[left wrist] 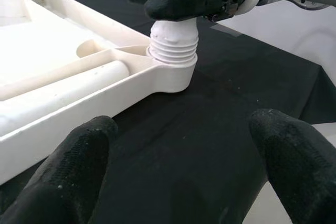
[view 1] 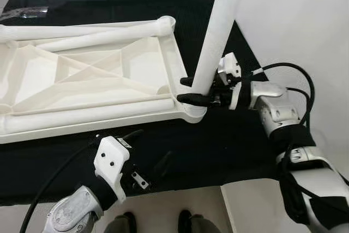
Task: Building children table
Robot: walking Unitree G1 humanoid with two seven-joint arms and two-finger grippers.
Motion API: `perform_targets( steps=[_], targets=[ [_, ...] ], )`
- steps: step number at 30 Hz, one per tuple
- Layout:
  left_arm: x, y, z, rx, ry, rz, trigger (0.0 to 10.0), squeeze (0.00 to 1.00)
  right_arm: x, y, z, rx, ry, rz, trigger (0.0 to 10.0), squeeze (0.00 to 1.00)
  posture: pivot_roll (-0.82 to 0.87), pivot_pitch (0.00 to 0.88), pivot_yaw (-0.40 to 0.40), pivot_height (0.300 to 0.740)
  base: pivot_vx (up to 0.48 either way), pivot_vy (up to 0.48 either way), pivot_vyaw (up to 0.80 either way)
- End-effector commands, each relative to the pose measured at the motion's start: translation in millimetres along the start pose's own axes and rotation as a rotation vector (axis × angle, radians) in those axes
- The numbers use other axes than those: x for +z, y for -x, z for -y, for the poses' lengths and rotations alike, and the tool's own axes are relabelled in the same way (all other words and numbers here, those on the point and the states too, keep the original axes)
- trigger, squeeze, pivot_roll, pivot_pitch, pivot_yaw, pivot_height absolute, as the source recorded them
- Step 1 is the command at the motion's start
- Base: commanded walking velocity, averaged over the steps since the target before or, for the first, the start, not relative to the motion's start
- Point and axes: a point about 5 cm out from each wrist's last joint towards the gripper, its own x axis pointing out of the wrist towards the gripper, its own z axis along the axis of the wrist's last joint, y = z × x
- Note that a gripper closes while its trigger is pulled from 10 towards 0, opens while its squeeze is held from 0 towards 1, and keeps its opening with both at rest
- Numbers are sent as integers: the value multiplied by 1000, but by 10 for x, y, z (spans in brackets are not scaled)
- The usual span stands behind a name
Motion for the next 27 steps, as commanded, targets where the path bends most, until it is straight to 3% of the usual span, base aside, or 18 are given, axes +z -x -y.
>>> perform_targets(
  steps=[1,7,9,11,13,14,15,16,17,18,20,24,26,27],
  targets=[
    [-19,15,27,-15,-8,-17,10000,0,9,60,21,-13,-17,42,0,0,120,242,-91,740,0,0,0],
    [-15,-3,25,-20,-8,-15,10000,0,-34,164,16,-156,-8,88,0,0,103,250,-91,740,0,0,0],
    [-15,0,11,-19,-7,-15,10000,0,-118,131,-28,-280,-14,92,0,0,85,253,-87,740,0,0,0],
    [-23,-3,0,-21,-6,-17,10000,0,-275,-3,-127,-532,-85,111,0,0,64,259,-79,740,0,0,0],
    [-23,-3,0,-21,-6,-17,10000,0,-275,-3,-127,-532,-85,111,0,0,64,259,-79,740,0,0,0],
    [-25,-5,-1,-22,-5,-17,10000,0,-318,-36,-162,-618,-107,120,0,0,64,259,-79,740,0,0,0],
    [-25,-5,-1,-22,-5,-17,10000,0,-318,-36,-162,-618,-107,120,0,0,64,259,-79,740,0,0,0],
    [-24,-18,-9,-27,-5,-17,10000,0,-477,-145,-362,-725,-118,50,0,0,50,264,-67,740,0,0,0],
    [-18,-32,-28,-29,-6,-14,10000,0,-578,-317,-610,-721,-117,3,0,0,46,260,-51,740,0,0,0],
    [-18,-32,-28,-29,-6,-14,10000,0,-578,-317,-610,-721,-117,3,0,0,46,260,-51,740,0,0,0],
    [-10,-46,-51,-31,-6,-10,10000,0,-635,-496,-886,-695,-115,-30,0,0,46,260,-51,740,0,0,0],
    [-13,-54,-64,-27,-11,-7,10000,0,-628,-491,-828,-720,-127,-28,0,0,50,255,-66,740,0,0,0],
    [-15,-57,-68,-23,-13,-6,10000,0,-616,-483,-804,-737,-132,-26,471,0,51,255,-66,740,0,0,0],
    [-17,-57,-73,-21,-15,-5,10000,0,-599,-470,-773,-750,-133,-24,10000,0,53,254,-65,740,0,0,0]
  ],
)
